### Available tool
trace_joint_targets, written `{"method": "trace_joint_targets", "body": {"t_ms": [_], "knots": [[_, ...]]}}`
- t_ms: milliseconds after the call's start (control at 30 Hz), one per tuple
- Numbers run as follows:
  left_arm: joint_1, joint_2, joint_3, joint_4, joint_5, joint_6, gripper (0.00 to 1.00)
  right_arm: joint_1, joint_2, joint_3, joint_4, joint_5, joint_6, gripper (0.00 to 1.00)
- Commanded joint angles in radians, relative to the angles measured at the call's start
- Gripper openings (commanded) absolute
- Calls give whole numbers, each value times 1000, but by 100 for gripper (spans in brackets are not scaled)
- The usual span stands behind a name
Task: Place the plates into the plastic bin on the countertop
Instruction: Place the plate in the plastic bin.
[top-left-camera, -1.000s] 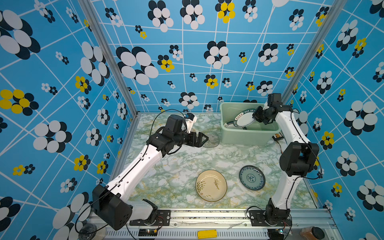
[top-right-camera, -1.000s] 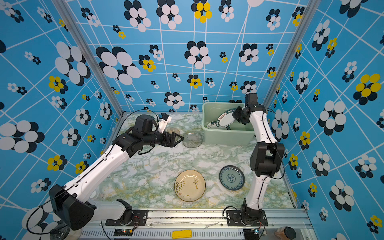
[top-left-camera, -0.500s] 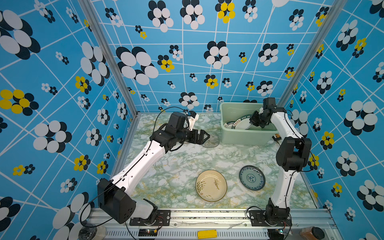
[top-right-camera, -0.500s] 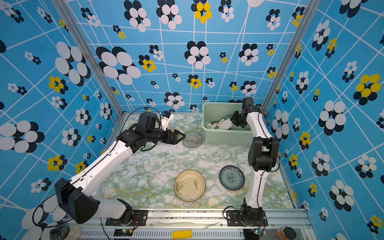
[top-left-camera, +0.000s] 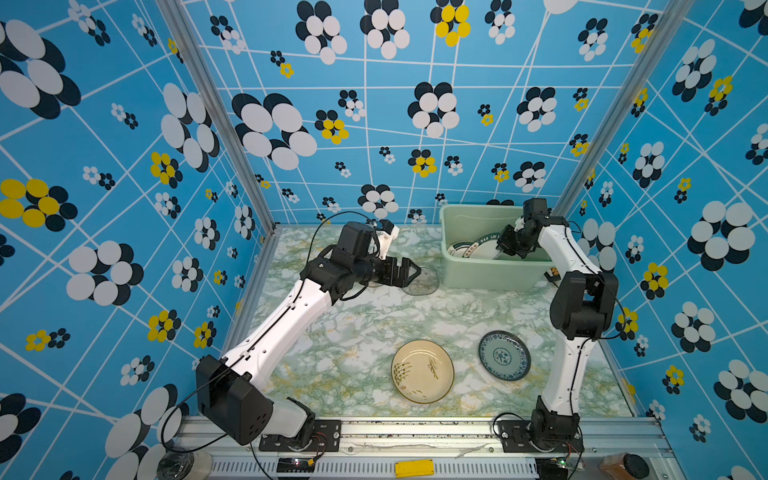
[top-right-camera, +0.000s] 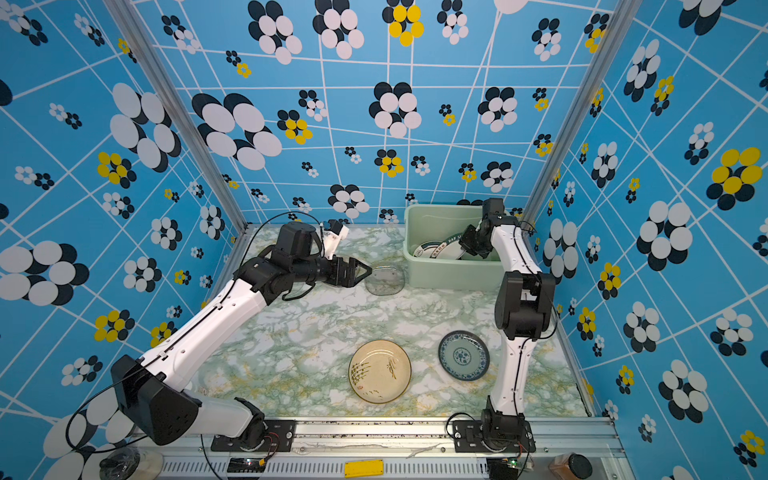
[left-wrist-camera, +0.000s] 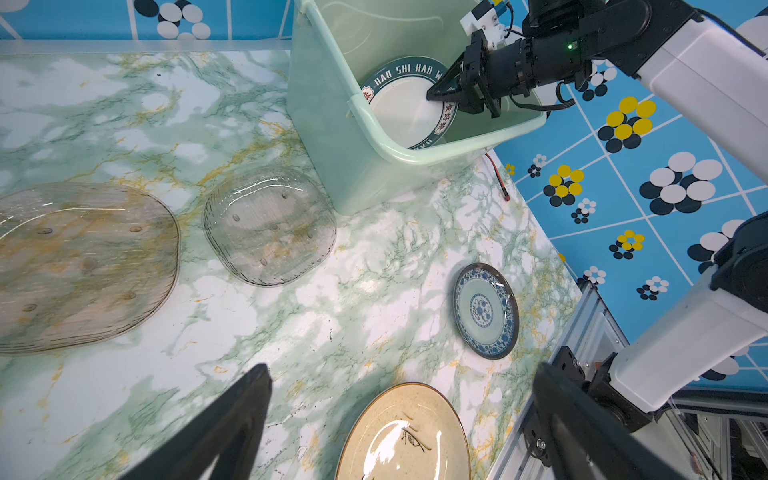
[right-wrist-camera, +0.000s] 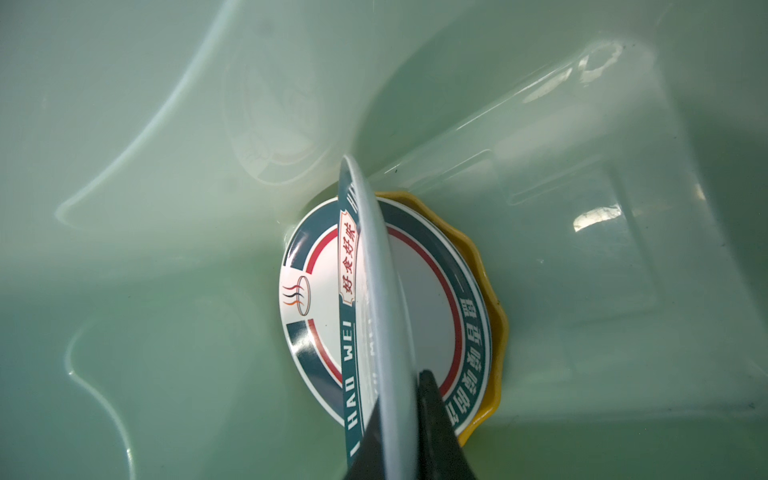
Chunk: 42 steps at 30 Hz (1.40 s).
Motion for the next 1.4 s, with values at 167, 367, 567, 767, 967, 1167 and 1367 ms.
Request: {"method": "trace_joint_targets", "body": {"t_ms": [167,367,567,767,967,1167,1367], "knots": [[-16,27,33,-10,13,-16,99,5,53,23,3,-20,-33,20],[-20,33,34,-9,13,-23,99,16,61,21,12,-34,-38,25],[-22,35,33,-12,11,-27,99,36,70,9,28,-38,-35,29],[-22,34,37,-24,5,-25,99,48,78,5,33,-36,-35,34],[-22,37,42,-25,4,-30,99,53,89,4,28,-26,-50,44],[-22,39,46,-37,1,-29,99,56,101,3,19,-23,-63,52],[-21,39,45,-45,2,-32,99,60,107,1,2,0,-80,57]]}}
